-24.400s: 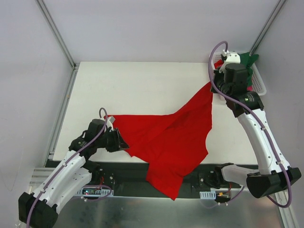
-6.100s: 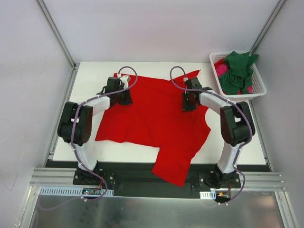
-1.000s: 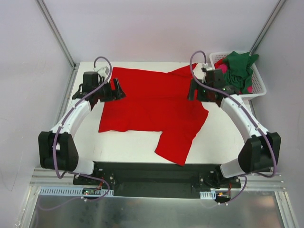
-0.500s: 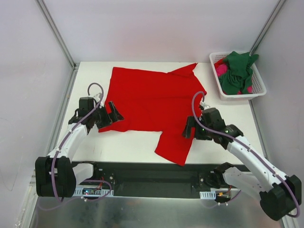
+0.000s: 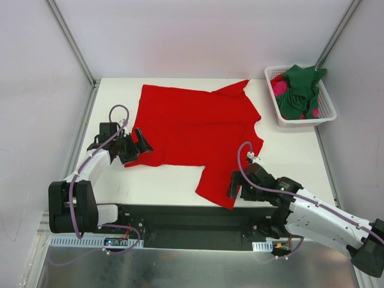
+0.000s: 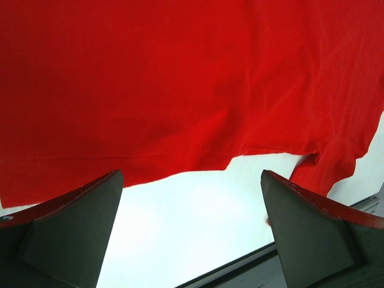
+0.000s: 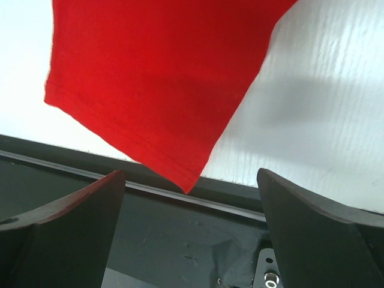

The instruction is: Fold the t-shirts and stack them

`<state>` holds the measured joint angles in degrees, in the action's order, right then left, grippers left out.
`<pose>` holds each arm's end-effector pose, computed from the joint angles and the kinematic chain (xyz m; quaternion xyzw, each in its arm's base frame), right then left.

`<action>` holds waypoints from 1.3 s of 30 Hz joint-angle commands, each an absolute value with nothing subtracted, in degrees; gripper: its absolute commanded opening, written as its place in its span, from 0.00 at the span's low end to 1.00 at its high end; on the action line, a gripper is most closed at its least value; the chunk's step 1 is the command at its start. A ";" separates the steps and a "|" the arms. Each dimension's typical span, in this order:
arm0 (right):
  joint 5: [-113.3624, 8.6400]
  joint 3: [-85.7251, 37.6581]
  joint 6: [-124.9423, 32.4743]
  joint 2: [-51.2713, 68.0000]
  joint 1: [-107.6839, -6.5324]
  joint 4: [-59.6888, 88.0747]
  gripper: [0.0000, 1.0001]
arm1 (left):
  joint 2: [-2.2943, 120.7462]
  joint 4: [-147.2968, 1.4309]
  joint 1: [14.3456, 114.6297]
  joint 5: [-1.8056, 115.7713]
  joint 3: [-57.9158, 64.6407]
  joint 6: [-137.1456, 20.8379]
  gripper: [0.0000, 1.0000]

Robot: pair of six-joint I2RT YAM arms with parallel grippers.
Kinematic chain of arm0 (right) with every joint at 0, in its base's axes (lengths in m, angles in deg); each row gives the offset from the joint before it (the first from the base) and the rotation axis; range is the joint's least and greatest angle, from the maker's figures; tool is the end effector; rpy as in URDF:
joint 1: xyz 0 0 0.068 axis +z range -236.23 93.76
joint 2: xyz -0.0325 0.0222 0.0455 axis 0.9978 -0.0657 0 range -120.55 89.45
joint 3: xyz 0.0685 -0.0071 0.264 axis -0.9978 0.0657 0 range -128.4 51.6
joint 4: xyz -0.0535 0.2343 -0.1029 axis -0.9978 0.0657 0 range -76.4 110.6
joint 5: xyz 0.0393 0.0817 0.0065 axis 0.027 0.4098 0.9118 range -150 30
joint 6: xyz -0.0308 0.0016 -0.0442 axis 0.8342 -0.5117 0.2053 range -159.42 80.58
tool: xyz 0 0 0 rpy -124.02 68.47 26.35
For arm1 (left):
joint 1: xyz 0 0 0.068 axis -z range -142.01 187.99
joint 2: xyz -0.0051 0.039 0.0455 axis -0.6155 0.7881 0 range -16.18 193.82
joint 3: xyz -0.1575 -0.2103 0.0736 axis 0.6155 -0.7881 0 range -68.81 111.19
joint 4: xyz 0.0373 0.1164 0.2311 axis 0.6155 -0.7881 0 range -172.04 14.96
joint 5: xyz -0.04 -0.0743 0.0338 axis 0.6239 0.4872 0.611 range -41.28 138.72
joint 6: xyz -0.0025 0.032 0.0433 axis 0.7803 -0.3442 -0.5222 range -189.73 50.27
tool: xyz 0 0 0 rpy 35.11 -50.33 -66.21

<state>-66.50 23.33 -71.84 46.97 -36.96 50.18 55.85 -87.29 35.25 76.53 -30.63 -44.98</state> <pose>0.0987 0.1085 0.2051 -0.1190 0.9331 0.1787 0.2883 0.2491 -0.0048 0.2020 -0.1267 0.8959 -0.2881 0.3136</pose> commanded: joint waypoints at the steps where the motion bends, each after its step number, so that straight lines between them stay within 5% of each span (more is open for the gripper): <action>1: -73.08 25.58 -80.63 45.15 -30.61 48.68 0.96 | 56.50 -85.85 34.74 75.62 -27.94 -44.86 0.99; 8: -76.08 27.26 -87.14 36.98 -22.17 41.55 0.99 | 56.77 -85.23 34.74 75.79 -28.55 -44.68 0.99; 16: -77.06 26.73 -88.64 30.83 -20.67 37.60 0.82 | 56.77 -84.97 34.74 76.06 -28.47 -44.77 0.99; 39: -77.67 26.64 -94.35 28.80 -14.87 42.16 0.66 | 56.94 -85.06 34.74 75.27 -28.64 -44.68 0.99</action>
